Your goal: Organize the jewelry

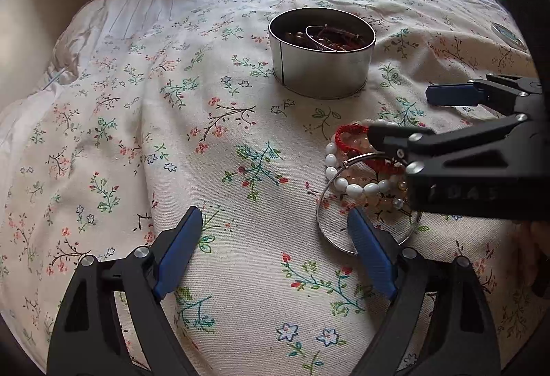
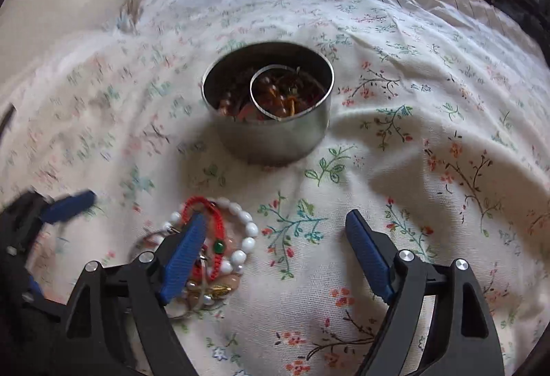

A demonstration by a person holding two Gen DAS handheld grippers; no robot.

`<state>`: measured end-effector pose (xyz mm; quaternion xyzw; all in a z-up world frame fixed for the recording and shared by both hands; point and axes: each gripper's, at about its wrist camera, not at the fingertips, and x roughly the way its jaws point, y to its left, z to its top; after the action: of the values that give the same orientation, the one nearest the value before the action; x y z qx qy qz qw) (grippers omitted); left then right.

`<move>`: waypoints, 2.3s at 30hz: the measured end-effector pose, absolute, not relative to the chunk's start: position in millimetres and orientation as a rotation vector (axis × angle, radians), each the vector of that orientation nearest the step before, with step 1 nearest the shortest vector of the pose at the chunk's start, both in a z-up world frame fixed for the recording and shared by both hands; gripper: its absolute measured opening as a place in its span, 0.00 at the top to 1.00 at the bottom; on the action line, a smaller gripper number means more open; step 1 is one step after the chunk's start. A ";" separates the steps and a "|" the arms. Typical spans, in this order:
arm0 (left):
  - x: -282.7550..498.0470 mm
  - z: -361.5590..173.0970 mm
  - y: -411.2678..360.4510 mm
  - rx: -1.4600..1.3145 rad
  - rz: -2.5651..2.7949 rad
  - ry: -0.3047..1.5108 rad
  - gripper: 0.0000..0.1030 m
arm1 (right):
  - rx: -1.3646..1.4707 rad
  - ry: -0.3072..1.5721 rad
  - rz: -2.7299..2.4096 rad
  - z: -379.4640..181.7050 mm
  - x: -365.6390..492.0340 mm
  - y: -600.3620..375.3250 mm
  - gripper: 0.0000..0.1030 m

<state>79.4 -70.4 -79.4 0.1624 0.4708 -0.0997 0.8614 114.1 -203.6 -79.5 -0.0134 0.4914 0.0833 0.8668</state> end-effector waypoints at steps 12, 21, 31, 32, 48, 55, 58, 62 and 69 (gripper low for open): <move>75.3 -76.1 -74.7 0.347 -0.239 0.957 0.38 | 0.283 0.998 0.080 -74.1 107.0 -276.7 0.22; 76.5 -79.8 -92.7 0.421 -0.292 0.926 0.42 | 0.021 1.009 0.078 -79.6 120.3 -232.0 0.22; 80.8 -79.9 -82.8 0.337 -0.311 0.964 0.88 | -0.010 0.980 0.031 -74.8 109.1 -242.3 0.25; 79.9 -80.6 -84.3 0.343 -0.311 0.963 0.88 | -0.012 0.988 0.058 -76.5 110.7 -238.1 0.25; 72.7 -70.5 -76.9 0.237 -0.400 0.964 0.96 | 0.149 1.001 0.169 -69.4 95.0 -247.3 0.92; 78.9 -78.7 -79.3 0.252 -0.385 1.006 0.96 | 0.111 1.050 0.171 -81.1 100.0 -240.0 0.84; 77.7 -75.6 -77.7 0.235 -0.392 0.998 0.96 | 0.252 1.034 0.214 -78.2 94.8 -256.5 0.91; 75.5 -62.0 -68.8 0.168 -0.383 0.952 0.96 | 0.391 0.982 0.258 -69.6 81.2 -270.7 0.91; 69.4 -37.0 -53.2 0.042 -0.413 0.854 0.96 | 0.513 0.860 0.313 -47.6 55.9 -283.6 0.91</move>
<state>69.4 -53.2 -37.0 0.0202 0.4111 -0.1986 0.8895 55.9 -283.6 -47.6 0.2450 0.4107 0.1492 0.8655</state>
